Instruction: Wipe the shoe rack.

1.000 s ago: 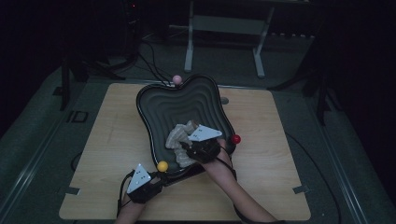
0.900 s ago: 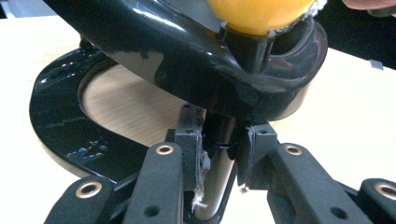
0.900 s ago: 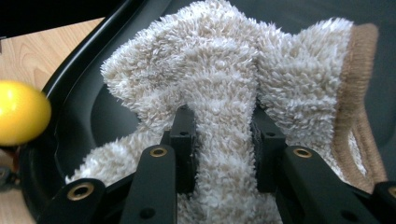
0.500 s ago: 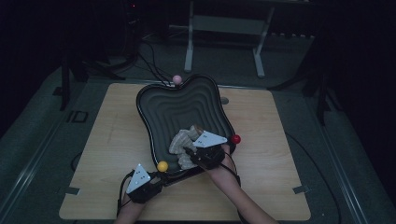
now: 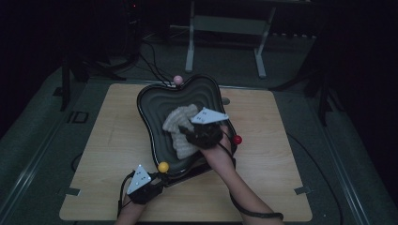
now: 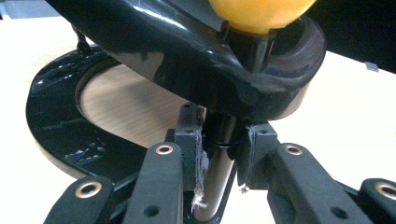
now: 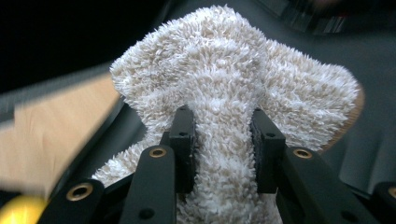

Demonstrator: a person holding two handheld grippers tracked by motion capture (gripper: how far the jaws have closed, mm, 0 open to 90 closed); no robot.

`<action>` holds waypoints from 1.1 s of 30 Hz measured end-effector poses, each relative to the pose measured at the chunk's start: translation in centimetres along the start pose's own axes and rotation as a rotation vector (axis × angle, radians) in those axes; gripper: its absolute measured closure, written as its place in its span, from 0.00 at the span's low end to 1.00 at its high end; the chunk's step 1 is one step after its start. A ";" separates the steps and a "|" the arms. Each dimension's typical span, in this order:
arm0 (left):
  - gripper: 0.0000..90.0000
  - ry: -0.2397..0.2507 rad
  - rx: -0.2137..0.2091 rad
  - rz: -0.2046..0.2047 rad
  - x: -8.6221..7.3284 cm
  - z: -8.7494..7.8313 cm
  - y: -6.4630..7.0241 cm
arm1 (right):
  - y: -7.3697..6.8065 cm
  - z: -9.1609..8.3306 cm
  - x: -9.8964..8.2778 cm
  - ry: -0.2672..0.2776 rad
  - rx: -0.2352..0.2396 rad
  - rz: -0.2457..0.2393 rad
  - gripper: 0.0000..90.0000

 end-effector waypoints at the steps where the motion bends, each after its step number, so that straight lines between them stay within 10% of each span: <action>1: 0.80 -0.001 -0.003 0.000 0.0 0.0 0.0 | 0.3 0.1 1.1 0.015 -0.007 0.001 0.75; 11: 0.80 -0.004 -0.009 0.000 0.0 0.0 0.0 | 2.6 4.7 6.8 0.029 -0.058 0.016 0.75; 19: 0.80 -0.011 -0.009 -0.001 0.0 -0.1 -0.1 | 4.2 8.5 5.7 -0.067 -0.142 -0.025 0.75; 33: 0.80 -0.010 -0.006 -0.006 0.0 -0.1 -0.2 | 2.3 7.9 3.4 -0.061 -0.086 -0.028 0.75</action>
Point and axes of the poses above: each handheld gripper's, and its own axes: z roughly forward along the jaws, x roughly out of its top, y roughly to its right, the point moved 10 cm from there along z, roughly forward along the jaws
